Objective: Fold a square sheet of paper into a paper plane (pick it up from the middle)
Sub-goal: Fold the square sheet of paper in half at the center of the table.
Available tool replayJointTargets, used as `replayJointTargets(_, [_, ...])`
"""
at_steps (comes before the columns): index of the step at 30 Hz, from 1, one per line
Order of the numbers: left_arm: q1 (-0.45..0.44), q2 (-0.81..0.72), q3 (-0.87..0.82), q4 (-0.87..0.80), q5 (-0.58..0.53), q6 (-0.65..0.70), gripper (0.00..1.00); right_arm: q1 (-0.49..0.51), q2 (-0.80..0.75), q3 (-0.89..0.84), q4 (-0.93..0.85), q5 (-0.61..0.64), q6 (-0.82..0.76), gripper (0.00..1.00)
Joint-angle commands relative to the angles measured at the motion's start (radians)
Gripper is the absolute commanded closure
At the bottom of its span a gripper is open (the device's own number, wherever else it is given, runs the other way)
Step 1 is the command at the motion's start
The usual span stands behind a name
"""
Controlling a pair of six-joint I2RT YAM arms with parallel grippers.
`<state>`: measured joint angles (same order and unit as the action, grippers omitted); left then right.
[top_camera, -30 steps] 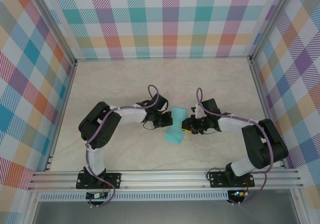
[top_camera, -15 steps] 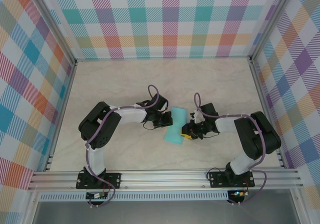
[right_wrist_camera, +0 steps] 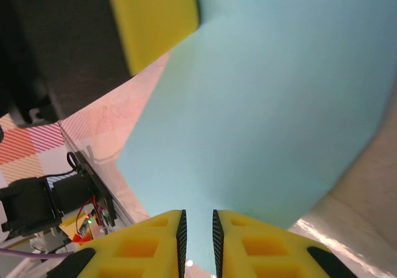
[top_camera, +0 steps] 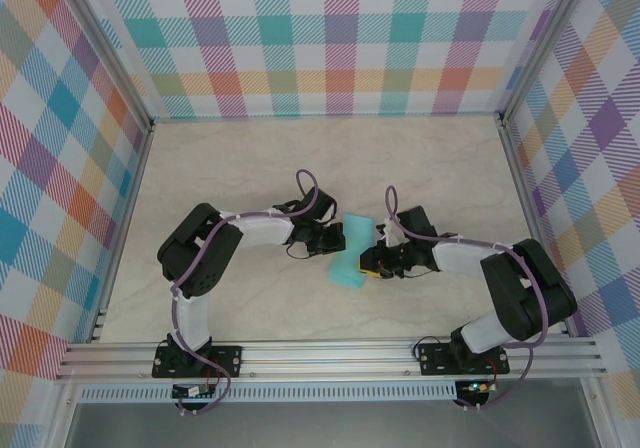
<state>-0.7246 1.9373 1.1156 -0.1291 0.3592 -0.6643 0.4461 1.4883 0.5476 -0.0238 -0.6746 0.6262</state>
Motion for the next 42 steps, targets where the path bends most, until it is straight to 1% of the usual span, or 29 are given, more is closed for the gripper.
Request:
replayJointTargets(1, [-0.017, 0.069, -0.020, -0.083, -0.054, 0.019, 1.00, 0.021, 0.001, -0.031, 0.015, 0.023, -0.031, 0.79])
replayJointTargets(4, [-0.018, 0.065, -0.020, -0.084, -0.054, 0.018, 1.00, 0.025, 0.028, -0.054, 0.027, 0.060, -0.032, 0.80])
replayJointTargets(11, [-0.018, 0.063, -0.023, -0.086, -0.054, 0.020, 1.00, 0.028, 0.090, -0.097, 0.064, 0.081, -0.029, 0.82])
replayJointTargets(16, [-0.018, 0.062, -0.023, -0.086, -0.056, 0.020, 1.00, 0.039, 0.023, -0.098, 0.045, 0.089, -0.027, 0.83])
replayJointTargets(21, [-0.018, 0.063, -0.025, -0.084, -0.055, 0.020, 1.00, 0.062, -0.070, -0.094, 0.031, 0.068, -0.030, 0.82])
replayJointTargets(25, [-0.017, 0.066, -0.023, -0.083, -0.053, 0.020, 1.00, 0.080, -0.056, -0.092, 0.019, 0.070, -0.037, 0.82])
replayJointTargets(27, [-0.017, 0.065, -0.023, -0.083, -0.052, 0.020, 1.00, 0.080, -0.030, -0.102, 0.010, 0.095, -0.043, 0.82])
replayJointTargets(31, [-0.016, 0.067, -0.023, -0.081, -0.049, 0.020, 1.00, 0.083, 0.027, -0.121, 0.019, 0.096, -0.042, 0.83])
replayJointTargets(33, [-0.018, 0.068, -0.022, -0.083, -0.051, 0.021, 1.00, 0.088, 0.033, -0.124, 0.004, 0.120, -0.044, 0.83])
replayJointTargets(36, [-0.017, 0.068, -0.020, -0.081, -0.049, 0.022, 1.00, 0.091, -0.001, -0.121, -0.019, 0.126, -0.047, 0.83])
replayJointTargets(42, [-0.018, 0.069, -0.022, -0.080, -0.048, 0.023, 1.00, 0.103, -0.094, -0.109, -0.017, 0.085, -0.046, 0.82])
